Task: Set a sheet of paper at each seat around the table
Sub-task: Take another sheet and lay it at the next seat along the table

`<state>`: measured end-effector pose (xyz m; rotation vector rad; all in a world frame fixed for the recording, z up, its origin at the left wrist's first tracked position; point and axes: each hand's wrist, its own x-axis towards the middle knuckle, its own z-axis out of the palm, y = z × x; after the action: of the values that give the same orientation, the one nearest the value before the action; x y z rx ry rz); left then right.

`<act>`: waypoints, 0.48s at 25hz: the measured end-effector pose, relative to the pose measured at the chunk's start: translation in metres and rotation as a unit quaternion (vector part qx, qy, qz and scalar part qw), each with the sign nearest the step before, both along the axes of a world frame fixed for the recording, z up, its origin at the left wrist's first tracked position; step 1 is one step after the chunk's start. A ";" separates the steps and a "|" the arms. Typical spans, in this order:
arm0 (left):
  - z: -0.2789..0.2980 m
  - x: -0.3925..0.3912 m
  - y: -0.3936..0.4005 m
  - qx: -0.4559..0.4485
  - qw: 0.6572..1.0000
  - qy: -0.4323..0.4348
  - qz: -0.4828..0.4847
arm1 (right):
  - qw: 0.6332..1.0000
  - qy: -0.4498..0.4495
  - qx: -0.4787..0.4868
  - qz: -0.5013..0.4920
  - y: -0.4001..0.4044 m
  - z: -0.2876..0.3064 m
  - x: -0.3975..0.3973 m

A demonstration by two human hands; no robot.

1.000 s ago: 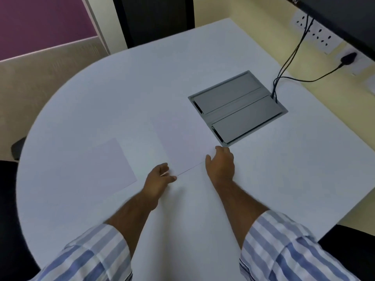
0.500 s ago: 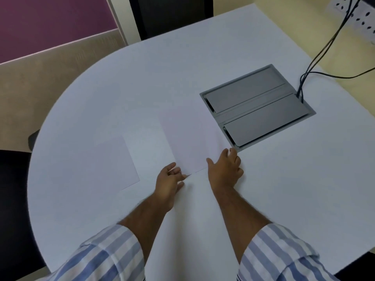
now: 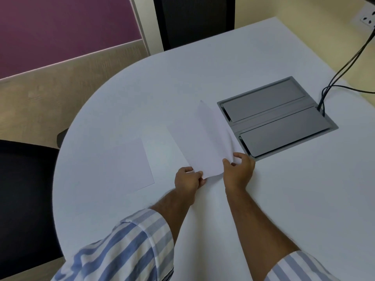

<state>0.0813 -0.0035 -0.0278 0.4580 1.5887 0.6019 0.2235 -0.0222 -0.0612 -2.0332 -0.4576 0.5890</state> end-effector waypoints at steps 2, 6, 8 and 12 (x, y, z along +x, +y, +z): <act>0.005 -0.001 -0.001 0.012 0.999 -0.001 0.033 | 0.999 0.037 0.027 -0.023 0.003 0.008 0.004; 0.013 -0.004 -0.007 0.040 0.997 -0.005 0.066 | 0.970 0.208 0.092 -0.082 0.005 0.024 0.005; 0.017 -0.007 -0.009 0.052 0.996 -0.017 0.073 | 0.940 0.304 0.135 -0.080 0.005 0.032 0.005; 0.026 -0.013 -0.011 0.061 0.994 -0.060 0.066 | 0.925 0.346 0.149 -0.049 0.004 0.048 0.006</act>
<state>0.0682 -0.0141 -0.0018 0.4017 1.4815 0.8163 0.2291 -0.0179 -0.0132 -1.4259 -0.0124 1.0468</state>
